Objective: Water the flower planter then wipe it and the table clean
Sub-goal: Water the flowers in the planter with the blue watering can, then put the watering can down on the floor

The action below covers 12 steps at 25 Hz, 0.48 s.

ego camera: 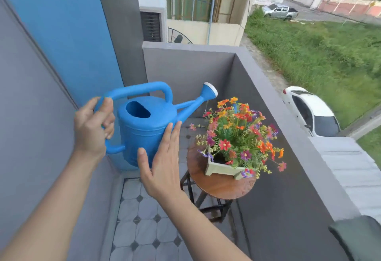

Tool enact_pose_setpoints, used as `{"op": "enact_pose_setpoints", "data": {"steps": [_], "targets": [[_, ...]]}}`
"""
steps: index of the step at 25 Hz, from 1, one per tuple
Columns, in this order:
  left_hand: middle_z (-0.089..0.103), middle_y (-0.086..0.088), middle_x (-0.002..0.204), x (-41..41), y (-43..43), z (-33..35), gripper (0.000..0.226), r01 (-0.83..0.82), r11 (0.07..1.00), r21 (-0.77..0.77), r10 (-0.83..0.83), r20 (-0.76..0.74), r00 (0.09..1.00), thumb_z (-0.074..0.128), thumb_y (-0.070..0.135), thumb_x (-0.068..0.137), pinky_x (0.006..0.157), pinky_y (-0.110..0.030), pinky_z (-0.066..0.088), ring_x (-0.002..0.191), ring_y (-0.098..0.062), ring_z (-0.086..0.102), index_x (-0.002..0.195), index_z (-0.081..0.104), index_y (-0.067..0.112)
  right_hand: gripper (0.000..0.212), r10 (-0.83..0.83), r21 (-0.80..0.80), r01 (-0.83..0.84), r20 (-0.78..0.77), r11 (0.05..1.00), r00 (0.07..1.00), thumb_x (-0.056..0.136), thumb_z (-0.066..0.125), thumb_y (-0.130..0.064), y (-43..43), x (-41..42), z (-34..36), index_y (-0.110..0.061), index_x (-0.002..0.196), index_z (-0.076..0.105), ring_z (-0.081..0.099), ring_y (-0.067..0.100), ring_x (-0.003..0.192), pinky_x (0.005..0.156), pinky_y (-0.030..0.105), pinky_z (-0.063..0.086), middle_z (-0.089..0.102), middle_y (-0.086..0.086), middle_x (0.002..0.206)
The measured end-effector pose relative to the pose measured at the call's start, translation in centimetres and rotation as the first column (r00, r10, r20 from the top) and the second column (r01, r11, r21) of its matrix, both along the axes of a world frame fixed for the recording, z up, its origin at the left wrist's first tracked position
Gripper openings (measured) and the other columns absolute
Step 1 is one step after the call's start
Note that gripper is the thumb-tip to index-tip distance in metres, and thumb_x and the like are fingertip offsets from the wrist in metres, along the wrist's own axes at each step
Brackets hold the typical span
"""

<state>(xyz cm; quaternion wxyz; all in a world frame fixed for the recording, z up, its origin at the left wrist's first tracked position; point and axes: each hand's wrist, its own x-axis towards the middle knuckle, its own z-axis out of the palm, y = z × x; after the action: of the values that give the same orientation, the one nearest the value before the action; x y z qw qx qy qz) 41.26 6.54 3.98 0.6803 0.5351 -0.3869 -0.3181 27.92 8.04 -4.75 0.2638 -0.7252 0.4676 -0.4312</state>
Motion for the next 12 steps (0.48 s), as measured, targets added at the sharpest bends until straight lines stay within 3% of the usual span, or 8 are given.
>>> {"op": "enact_pose_setpoints", "data": {"steps": [5,12], "targets": [[0.027,0.013,0.043,2.1,2.8,-10.8,0.033,-0.073,0.993,0.095,0.077,-0.039,0.996,0.055,0.046,0.071,0.039,-0.024,0.014,0.04,-0.009,0.017,0.055,0.038,0.023,0.08,0.141,0.165,-0.137,-0.016,0.977,0.99,0.091,0.017,-0.065,0.0,2.7,-8.1,-0.016,0.148,-0.012,-0.018,0.006,0.146,0.119,0.024,-0.006,-0.014,0.005,0.16],[0.023,0.006,0.05,3.8,3.8,-33.8,0.053,-0.28,0.92,0.274,0.319,-0.109,0.942,0.049,0.059,0.075,0.042,-0.021,0.017,0.046,-0.009,0.019,0.053,0.024,0.017,0.085,0.291,0.303,-0.205,-0.274,0.931,0.917,0.086,0.01,-0.066,-1.9,5.8,-28.1,-0.014,0.151,-0.006,-0.021,0.0,0.144,0.12,0.024,-0.004,-0.014,0.0,0.16]]}}
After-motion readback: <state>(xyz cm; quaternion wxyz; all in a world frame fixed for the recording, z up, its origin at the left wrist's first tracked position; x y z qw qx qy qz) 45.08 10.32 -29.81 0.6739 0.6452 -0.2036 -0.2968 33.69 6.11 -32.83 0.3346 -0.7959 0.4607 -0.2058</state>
